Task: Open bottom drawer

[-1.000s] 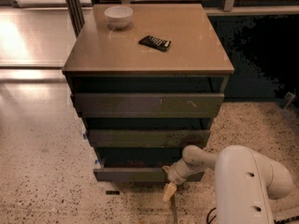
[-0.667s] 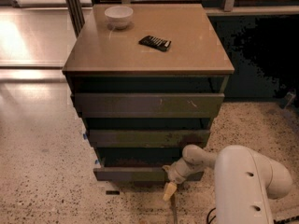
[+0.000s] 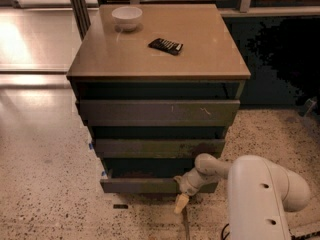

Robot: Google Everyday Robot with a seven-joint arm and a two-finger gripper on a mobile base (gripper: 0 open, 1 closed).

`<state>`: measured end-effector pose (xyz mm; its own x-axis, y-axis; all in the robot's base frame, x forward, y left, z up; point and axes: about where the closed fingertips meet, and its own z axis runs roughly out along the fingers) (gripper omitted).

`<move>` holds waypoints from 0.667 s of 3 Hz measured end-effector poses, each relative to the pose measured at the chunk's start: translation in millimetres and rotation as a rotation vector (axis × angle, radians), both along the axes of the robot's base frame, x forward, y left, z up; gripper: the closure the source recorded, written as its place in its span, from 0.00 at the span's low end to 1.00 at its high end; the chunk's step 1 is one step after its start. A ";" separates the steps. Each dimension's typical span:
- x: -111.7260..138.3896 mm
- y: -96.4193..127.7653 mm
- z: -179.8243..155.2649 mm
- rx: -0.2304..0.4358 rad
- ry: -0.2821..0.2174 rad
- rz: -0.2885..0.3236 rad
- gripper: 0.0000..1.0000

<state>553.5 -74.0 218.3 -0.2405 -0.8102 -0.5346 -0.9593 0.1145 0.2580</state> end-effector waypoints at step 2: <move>10.7 9.6 36.3 0.014 -0.039 0.043 0.00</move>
Offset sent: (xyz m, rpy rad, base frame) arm 0.0069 0.0079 0.0275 0.0120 -0.0281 0.0351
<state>564.2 -64.5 254.6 -0.1847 -0.8118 -0.5539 -0.9726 0.0701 0.2216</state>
